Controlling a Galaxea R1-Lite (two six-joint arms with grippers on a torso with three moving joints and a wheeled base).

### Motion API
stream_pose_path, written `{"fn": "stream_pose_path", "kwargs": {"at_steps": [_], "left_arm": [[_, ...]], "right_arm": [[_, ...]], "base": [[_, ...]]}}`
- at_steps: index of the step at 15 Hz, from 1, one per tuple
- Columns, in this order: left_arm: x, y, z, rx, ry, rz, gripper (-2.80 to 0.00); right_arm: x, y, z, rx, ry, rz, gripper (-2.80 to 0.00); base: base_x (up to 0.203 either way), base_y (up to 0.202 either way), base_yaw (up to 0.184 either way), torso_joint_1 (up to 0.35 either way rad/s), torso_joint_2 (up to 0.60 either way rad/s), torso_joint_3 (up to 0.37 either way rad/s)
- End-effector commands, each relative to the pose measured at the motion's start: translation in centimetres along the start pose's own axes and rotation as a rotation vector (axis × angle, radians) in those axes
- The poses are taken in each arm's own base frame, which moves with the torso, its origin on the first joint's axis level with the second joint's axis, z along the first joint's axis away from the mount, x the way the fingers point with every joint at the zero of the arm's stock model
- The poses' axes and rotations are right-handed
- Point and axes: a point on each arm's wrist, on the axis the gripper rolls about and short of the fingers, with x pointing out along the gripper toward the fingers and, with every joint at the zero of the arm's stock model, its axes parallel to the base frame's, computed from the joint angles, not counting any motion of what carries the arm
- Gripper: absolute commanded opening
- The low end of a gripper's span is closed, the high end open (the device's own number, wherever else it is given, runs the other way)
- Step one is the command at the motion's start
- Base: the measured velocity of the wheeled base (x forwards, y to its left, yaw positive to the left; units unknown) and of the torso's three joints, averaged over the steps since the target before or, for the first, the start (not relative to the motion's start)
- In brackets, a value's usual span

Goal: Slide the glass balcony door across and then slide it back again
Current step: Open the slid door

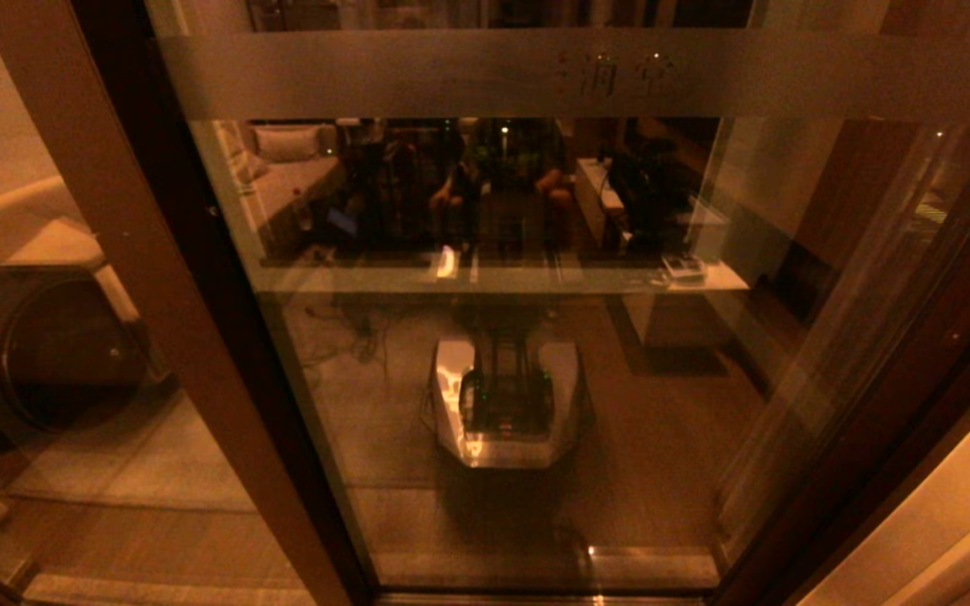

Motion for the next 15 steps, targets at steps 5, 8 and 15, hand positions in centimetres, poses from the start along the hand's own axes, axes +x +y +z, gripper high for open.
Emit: {"fn": "stream_pose_path", "kwargs": {"at_steps": [5,8,15], "left_arm": [[0.0,0.0,0.0,0.0,0.003,0.0,-2.8],[0.0,0.0,0.0,0.0,0.003,0.0,-2.8],[0.0,0.0,0.0,0.0,0.003,0.0,-2.8]], "right_arm": [[0.1,0.0,0.1,-0.061,-0.026,-0.021,-2.8],[-0.5,-0.2,2.5,-0.048,-0.086,-0.007,-2.8],[-3.9,-1.4,15.7,0.023,-0.094,-0.041,-2.8]], "base": [[0.0,0.0,0.0,0.0,0.0,0.0],[0.0,0.0,0.0,0.0,0.0,0.0],[0.0,0.0,0.0,0.0,0.0,0.0]]}}
